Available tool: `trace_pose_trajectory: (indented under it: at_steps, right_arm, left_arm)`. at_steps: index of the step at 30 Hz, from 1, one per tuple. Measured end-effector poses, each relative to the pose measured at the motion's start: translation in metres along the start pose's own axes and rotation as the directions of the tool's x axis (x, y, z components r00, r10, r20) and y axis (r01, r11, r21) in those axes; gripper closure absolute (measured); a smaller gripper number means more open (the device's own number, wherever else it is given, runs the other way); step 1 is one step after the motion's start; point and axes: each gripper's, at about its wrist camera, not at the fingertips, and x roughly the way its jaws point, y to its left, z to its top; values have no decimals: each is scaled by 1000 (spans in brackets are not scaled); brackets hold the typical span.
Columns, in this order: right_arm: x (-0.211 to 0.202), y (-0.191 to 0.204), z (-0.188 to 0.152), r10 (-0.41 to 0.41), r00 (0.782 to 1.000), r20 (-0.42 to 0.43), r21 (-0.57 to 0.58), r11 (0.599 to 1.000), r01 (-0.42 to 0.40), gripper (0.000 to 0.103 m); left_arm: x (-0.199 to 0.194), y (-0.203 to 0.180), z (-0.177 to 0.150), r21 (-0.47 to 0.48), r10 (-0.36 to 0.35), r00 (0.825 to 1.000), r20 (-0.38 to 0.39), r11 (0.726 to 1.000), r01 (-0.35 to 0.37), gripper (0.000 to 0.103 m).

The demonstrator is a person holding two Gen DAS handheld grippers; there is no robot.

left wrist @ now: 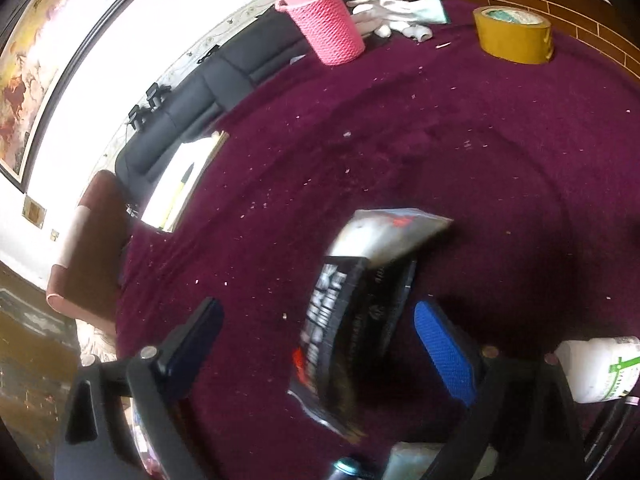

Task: Organize objects
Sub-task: 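Grasp the black snack packet with the left tool while the right tool grasps the white pill bottle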

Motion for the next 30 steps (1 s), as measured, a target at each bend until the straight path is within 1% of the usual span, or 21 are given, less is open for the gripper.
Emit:
trace_pose_trajectory:
  at_steps: [1,2,3,4,5,6,9,11,13,14,15,17,18,20,22,23,24,25,26,28,30]
  right_arm:
    - [1,0,0,-2,1000,0,0,1000,2,33]
    - [1,-1,0,-6,1000,-1,0,1000,6,33]
    - [2,-1,-1,-9,1000,-2,0,1000,9,33]
    - [3,-2,-1,-12,1000,-5,-1,1000,12,33]
    - [4,-2,-1,-15,1000,-8,-3,1000,15,33]
    - [6,-2,-2,-21,1000,-15,-8,1000,21,33]
    - [12,2,-3,-30,998,-51,-39,999,28,33]
    - [17,6,-6,-47,996,-73,-75,996,42,33]
    - [24,13,-9,-92,989,-116,-156,985,74,33]
    - [28,18,-11,-121,984,-130,-210,973,92,33]
    - [30,21,-14,-151,979,-135,-256,960,113,33]
    - [36,27,-22,-204,964,-171,-350,927,134,33]
    - [41,31,-28,-233,953,-192,-404,904,140,33]
    - [49,33,-37,-283,935,-213,-460,873,160,37]
    - [57,30,-44,-322,916,-240,-489,855,173,52]
    - [64,28,-48,-357,900,-250,-510,839,191,55]
    - [70,25,-51,-384,888,-253,-523,827,209,60]
    - [73,23,-52,-394,883,-256,-522,825,217,65]
    - [73,22,-52,-398,887,-236,-527,819,227,67]
    - [72,20,-51,-390,891,-232,-513,827,228,67]
    - [70,18,-48,-371,903,-218,-485,844,230,67]
  left_arm:
    - [6,1,0,-6,-18,1000,-24,1000,18,8]
    - [12,3,0,-21,-30,998,-50,999,29,20]
    - [15,8,0,-59,-63,997,-50,996,60,37]
    - [19,12,0,-99,-111,991,-68,990,104,56]
    - [21,18,0,-148,-145,987,-72,980,133,70]
    - [22,22,-1,-176,-144,987,-77,976,129,73]
    - [21,32,-8,-263,-199,977,-73,949,174,76]
    - [11,40,-15,-312,-228,973,-39,928,205,76]
    - [-7,49,-26,-359,-268,963,20,897,257,76]
    - [-15,52,-29,-372,-276,960,41,888,271,76]
    - [-29,55,-38,-392,-285,955,78,872,292,76]
    - [-50,58,-49,-403,-290,949,126,859,316,76]
    - [-61,59,-58,-410,-288,946,150,853,324,76]
    - [-78,60,-77,-429,-299,934,195,831,355,76]
    - [-90,61,-95,-444,-316,923,220,810,383,75]
    - [-95,60,-102,-448,-319,919,232,803,392,75]
    - [-99,60,-110,-453,-323,915,242,796,401,75]
    - [-102,60,-118,-460,-328,911,250,787,410,75]
    - [-105,60,-123,-463,-337,906,258,780,422,75]
    - [-109,58,-133,-473,-352,894,277,760,446,75]
    - [-110,56,-140,-477,-359,885,297,747,463,75]
